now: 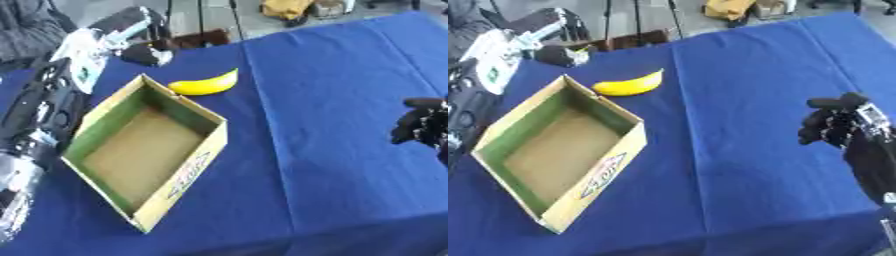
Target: Pick up objects on the table and place them in the box.
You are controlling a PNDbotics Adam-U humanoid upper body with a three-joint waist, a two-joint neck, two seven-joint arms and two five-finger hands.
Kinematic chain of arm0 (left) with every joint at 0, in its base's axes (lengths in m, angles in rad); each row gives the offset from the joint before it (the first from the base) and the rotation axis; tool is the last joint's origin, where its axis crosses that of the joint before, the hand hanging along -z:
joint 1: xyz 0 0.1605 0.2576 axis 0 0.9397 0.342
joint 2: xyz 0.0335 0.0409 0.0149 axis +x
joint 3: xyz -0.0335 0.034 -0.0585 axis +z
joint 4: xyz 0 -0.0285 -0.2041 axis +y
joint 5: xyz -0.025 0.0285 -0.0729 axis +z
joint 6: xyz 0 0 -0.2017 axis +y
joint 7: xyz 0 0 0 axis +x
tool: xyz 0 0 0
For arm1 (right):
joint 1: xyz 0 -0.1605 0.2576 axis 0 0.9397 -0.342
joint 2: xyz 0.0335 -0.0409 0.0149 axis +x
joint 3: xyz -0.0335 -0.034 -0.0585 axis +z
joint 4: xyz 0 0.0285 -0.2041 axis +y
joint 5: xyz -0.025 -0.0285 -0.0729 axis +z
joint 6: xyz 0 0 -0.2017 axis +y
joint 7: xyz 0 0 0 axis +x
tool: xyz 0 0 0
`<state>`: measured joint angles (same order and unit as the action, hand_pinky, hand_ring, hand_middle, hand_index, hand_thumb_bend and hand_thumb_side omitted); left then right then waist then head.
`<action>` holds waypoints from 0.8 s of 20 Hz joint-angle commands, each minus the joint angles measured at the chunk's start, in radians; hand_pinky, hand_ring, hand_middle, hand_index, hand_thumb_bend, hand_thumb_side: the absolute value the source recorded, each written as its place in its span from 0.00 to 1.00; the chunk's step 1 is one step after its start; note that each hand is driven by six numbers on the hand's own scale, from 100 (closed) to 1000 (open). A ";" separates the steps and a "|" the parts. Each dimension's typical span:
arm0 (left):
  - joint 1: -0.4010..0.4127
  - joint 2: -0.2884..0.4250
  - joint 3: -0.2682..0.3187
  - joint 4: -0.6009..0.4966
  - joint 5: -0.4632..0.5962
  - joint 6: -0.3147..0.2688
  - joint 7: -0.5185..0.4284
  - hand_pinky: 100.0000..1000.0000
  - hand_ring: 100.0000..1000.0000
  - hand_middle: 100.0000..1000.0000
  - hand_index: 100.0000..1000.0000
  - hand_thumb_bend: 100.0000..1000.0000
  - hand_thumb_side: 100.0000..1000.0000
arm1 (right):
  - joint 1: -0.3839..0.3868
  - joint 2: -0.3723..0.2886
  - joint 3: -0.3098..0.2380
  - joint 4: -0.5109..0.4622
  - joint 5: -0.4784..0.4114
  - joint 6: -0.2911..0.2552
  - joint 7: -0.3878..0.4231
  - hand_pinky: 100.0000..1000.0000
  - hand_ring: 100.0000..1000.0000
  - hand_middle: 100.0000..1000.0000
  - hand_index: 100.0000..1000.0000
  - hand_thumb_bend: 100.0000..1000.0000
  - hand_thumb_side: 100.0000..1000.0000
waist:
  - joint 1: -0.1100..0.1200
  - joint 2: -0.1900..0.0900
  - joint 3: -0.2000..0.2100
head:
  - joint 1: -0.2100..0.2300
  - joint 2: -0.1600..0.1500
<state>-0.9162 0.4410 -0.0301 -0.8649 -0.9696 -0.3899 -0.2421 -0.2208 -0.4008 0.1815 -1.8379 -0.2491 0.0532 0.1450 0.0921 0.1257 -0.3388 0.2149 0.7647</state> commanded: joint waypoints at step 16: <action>-0.010 -0.061 -0.004 0.007 -0.277 -0.036 0.002 0.51 0.51 0.50 0.65 0.39 0.41 | -0.032 0.004 0.017 -0.011 0.006 0.003 0.024 0.51 0.52 0.49 0.74 0.00 1.00 | 0.013 0.004 -0.035 | 0.047 0.005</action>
<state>-0.9128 0.3603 -0.0338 -0.8409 -1.2356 -0.4259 -0.2363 -0.2384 -0.3916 0.1984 -1.8371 -0.2470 0.0585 0.1646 0.1109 0.1418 -0.3726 0.2582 0.7647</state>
